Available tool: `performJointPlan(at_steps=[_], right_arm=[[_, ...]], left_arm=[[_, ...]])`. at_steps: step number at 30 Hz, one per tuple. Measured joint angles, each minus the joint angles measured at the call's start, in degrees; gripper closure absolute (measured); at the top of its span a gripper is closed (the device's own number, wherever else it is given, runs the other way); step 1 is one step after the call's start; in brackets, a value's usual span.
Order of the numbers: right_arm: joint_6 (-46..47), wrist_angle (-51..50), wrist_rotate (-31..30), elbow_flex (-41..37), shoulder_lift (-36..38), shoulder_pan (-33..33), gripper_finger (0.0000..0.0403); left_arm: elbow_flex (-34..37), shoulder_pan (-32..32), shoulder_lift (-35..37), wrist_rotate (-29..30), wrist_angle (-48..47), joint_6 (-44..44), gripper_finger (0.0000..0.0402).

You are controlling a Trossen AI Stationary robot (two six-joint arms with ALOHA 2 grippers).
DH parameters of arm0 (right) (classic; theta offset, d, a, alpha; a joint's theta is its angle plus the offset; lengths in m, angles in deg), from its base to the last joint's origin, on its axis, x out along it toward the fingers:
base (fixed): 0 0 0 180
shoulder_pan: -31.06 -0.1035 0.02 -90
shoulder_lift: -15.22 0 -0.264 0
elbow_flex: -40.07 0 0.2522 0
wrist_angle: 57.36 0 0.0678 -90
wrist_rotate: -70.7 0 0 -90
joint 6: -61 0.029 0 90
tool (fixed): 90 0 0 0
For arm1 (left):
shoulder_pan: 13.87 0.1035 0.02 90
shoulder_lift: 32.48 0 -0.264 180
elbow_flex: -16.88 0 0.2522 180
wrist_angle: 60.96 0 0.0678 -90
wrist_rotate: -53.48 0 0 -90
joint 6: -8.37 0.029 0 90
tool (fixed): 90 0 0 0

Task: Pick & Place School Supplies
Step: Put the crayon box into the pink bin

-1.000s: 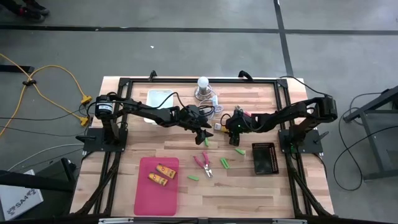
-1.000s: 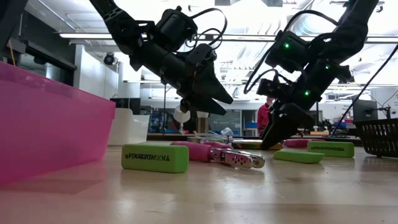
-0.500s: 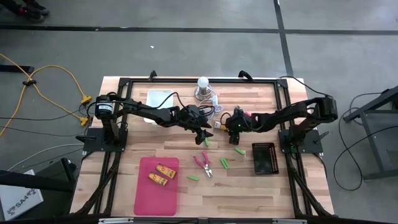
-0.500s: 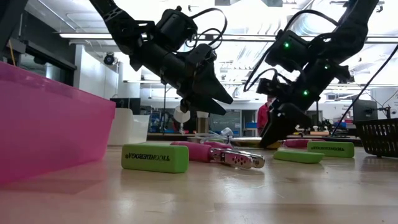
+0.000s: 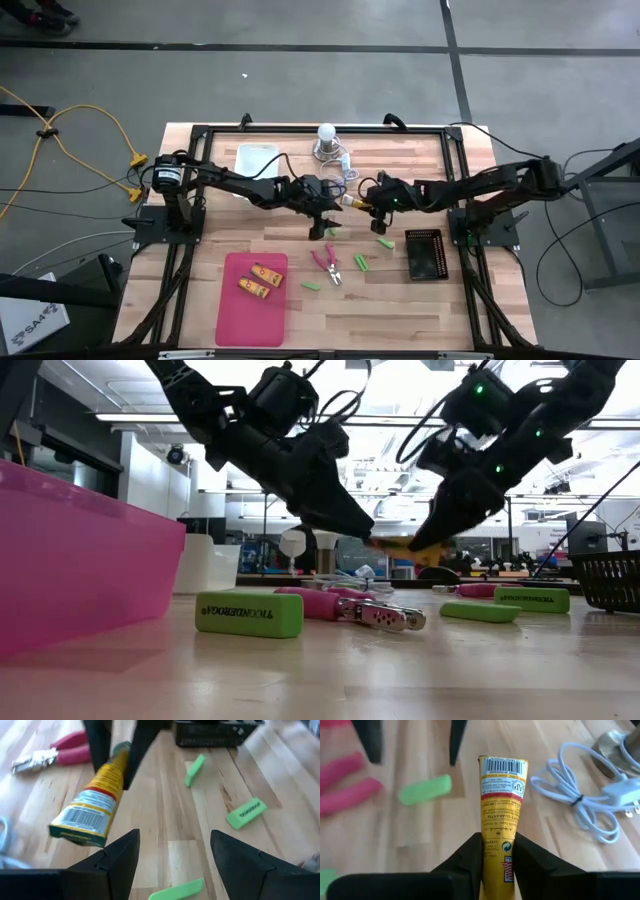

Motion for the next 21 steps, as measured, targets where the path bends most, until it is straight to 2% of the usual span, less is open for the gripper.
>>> performJointPlan(at_steps=[3,10,21], right_arm=[[0.2,-0.2,0.1,0.0,1.5,-0.8,0.0322],[1.4,-2.8,-0.9,0.0,2.3,-2.1,0.0319],[3.3,-4.3,0.2,0.0,2.2,-2.6,0.0321]], left_arm=[[0.0,-1.0,0.0,2.6,0.0,5.5,0.0163],[0.0,-3.9,0.7,14.0,0.1,12.4,0.0163],[0.0,-6.6,2.9,21.8,0.1,20.1,0.0163]])
